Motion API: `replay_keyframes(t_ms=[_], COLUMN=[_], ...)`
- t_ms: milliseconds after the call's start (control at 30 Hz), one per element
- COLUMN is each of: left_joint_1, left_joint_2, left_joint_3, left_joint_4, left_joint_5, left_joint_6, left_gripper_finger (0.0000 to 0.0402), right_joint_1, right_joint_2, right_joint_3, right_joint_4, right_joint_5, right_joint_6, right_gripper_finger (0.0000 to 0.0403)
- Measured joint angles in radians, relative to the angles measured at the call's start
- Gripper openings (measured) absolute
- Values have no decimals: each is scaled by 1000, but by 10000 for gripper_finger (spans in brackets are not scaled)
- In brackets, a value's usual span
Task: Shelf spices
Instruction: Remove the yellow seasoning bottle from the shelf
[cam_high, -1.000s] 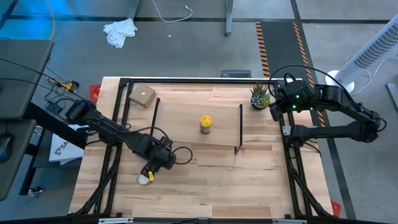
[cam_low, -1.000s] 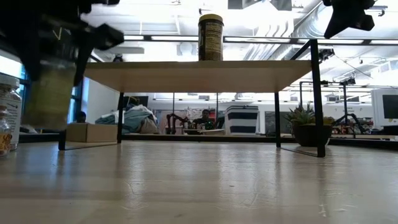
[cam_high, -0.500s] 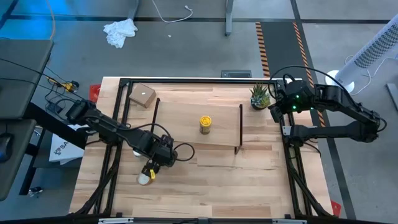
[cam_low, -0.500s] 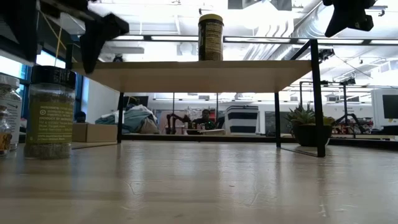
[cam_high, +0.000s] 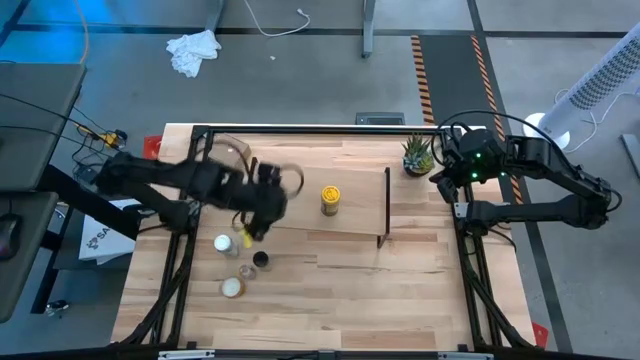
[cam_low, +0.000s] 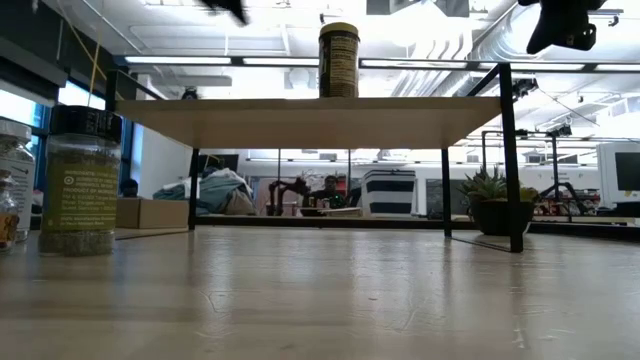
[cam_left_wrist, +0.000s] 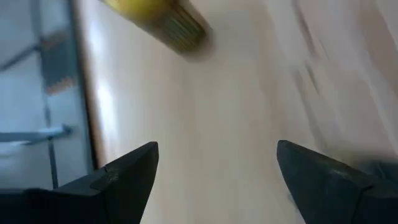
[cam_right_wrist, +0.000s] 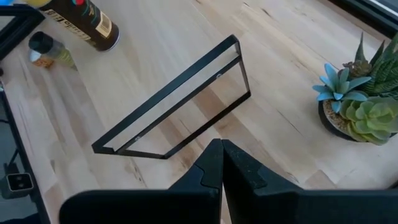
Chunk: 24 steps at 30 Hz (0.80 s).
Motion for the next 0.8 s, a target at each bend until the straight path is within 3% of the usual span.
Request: replay_keyframes(t_ms=[133, 333, 600, 800], left_joint_1=[111, 185, 203, 202], left_joint_2=[48, 176, 355, 414], left_joint_3=[64, 219, 458, 477], left_joint_4=[151, 196, 198, 155], left_joint_5=[20, 101, 195, 272], left_joint_6=[28, 147, 93, -16], left_gripper_finger=[325, 326, 326, 326], right_joint_1=[0, 0, 0, 0], right_joint_2=[0, -10, -53, -79], right_joint_3=[0, 0, 0, 0], right_joint_4=[-11, -13, -13, -14], right_joint_5=[-8, -11, -8, -4], right_joint_6=[-22, -64, -74, -51], right_gripper_finger=[0, 0, 0, 0])
